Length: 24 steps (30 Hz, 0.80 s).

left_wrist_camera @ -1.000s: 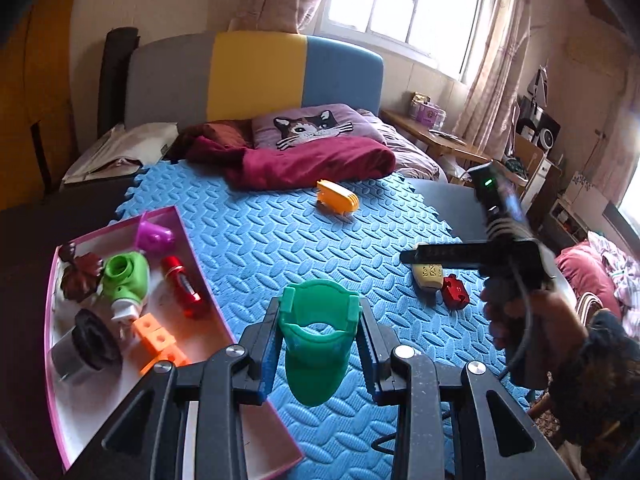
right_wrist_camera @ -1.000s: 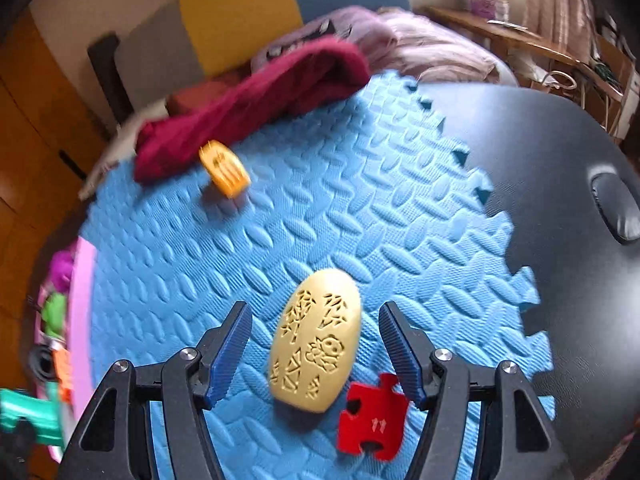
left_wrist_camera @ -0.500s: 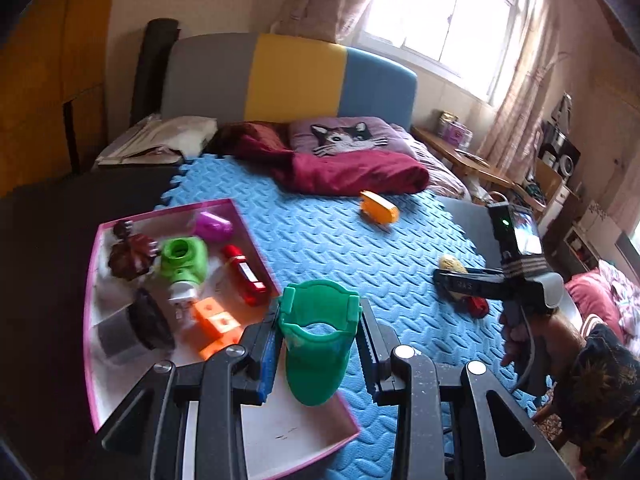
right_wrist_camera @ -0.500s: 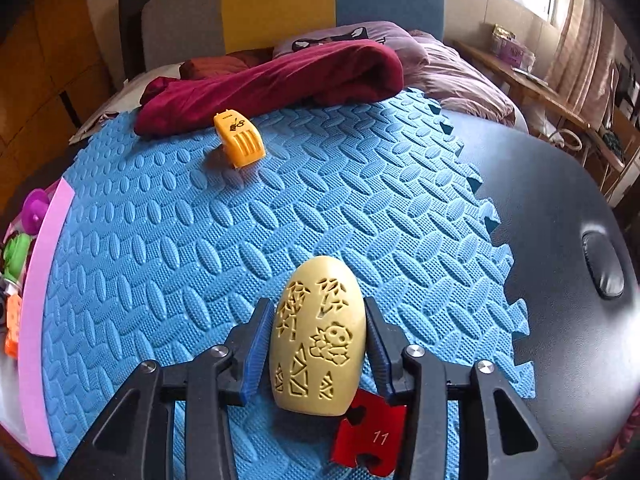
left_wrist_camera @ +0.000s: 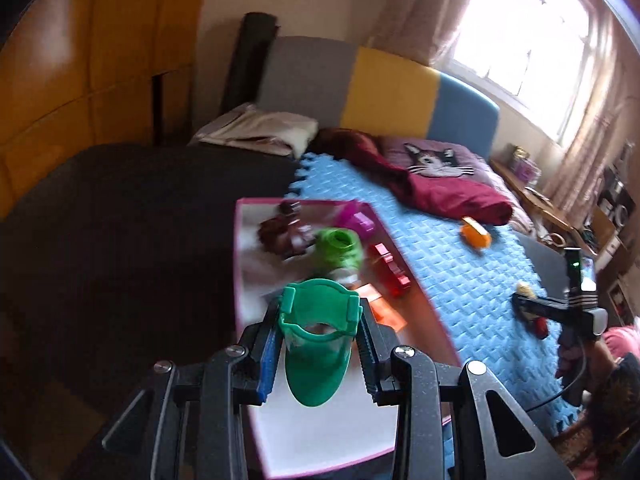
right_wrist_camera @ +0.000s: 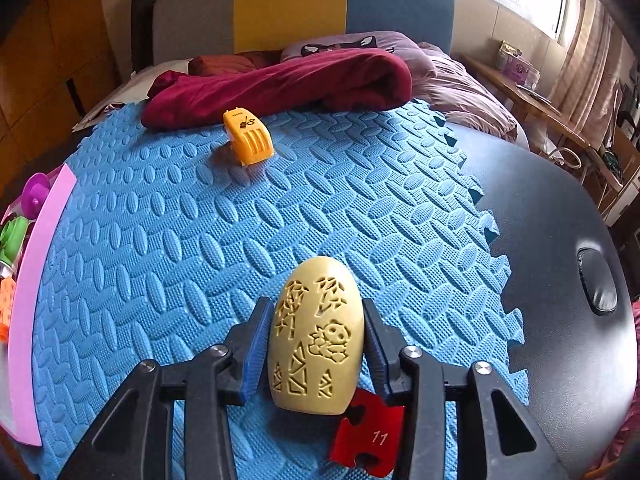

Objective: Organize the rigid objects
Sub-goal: 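Lower the green cup into the tray and open the left gripper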

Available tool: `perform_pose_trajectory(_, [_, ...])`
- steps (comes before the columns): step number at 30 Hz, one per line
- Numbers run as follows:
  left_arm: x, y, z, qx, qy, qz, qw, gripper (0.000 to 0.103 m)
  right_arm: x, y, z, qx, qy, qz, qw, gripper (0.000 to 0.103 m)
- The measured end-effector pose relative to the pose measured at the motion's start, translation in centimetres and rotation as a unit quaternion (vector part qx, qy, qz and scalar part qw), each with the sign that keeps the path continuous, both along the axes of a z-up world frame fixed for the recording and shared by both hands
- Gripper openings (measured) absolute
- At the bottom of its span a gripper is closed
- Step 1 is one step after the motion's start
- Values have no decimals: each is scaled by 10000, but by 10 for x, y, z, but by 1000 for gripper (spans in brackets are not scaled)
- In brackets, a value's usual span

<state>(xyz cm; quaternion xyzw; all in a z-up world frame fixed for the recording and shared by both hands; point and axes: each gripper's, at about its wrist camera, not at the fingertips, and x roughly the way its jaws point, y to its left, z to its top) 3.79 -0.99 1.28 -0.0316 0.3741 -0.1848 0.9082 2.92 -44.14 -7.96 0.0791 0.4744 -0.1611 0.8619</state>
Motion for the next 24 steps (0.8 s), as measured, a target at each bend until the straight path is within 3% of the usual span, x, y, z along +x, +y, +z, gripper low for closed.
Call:
perform_pose_trajectory(10, [-9, -4, -27, 131, 309, -118, 9994, 35, -1, 5, 1, -146, -25, 35, 9999, 43])
perform_pose_trajectory(16, [4, -20, -42, 306, 476, -210, 9982, 35, -2, 5, 2, -171, -24, 47, 9998, 43])
perform_pose_trajectory(24, [28, -30, -58, 690, 398, -63, 9968, 35, -2, 5, 2, -190, -19, 50, 9998, 43])
